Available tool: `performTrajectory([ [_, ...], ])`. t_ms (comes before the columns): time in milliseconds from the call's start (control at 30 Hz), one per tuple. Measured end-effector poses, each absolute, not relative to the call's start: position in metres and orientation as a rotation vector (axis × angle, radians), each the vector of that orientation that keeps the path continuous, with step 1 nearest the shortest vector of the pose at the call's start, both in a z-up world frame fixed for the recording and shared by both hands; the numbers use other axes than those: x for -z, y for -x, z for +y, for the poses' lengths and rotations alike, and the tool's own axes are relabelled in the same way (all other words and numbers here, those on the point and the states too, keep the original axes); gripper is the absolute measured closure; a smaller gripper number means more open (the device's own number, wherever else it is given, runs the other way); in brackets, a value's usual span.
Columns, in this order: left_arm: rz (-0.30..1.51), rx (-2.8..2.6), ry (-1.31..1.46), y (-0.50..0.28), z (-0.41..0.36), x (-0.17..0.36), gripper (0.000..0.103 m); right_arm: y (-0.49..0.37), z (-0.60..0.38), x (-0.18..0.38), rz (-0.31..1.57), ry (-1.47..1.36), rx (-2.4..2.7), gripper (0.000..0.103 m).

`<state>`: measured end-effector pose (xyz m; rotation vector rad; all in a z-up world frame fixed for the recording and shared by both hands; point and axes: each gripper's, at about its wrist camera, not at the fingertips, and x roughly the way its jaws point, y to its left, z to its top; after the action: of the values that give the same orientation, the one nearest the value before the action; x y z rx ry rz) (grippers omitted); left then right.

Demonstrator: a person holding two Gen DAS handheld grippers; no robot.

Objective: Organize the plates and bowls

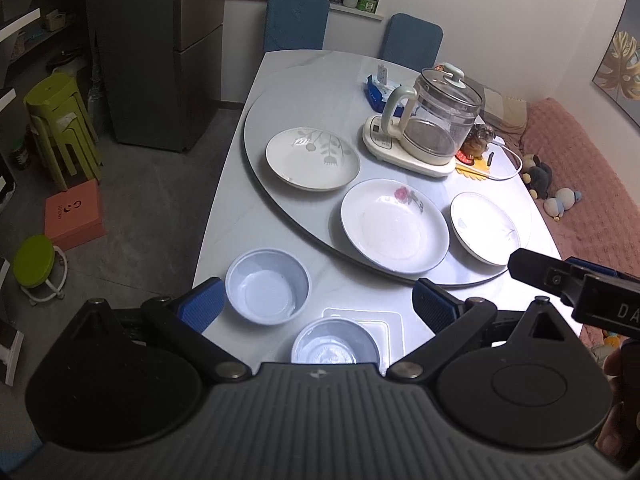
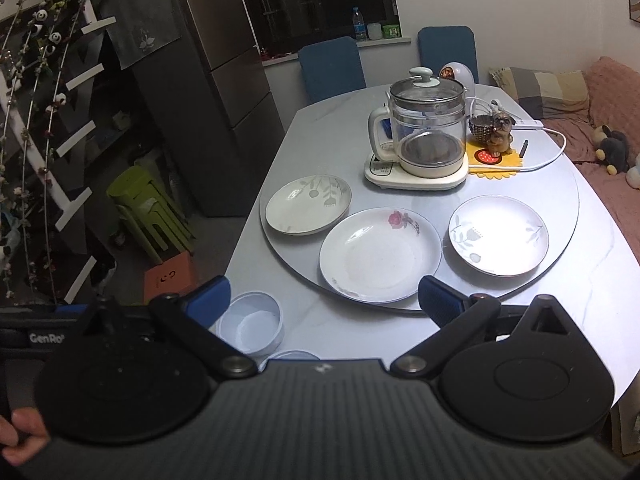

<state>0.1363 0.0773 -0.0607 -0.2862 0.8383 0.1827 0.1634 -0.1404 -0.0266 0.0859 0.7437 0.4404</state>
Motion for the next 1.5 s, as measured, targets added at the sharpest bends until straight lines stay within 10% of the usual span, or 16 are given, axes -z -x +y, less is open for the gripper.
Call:
performTrajectory([
  [667, 0.885, -0.191, 0.357, -0.210, 0.127, 0.119, 0.002, -0.239, -0.117, 0.051, 0.822, -0.088, -0.466, 0.003],
  [1500, 0.938, -0.285, 0.545, -0.387, 0.196, 0.204, 0.006, -0.436, -0.080, 0.134, 0.957, -0.049, -0.597, 0.040],
])
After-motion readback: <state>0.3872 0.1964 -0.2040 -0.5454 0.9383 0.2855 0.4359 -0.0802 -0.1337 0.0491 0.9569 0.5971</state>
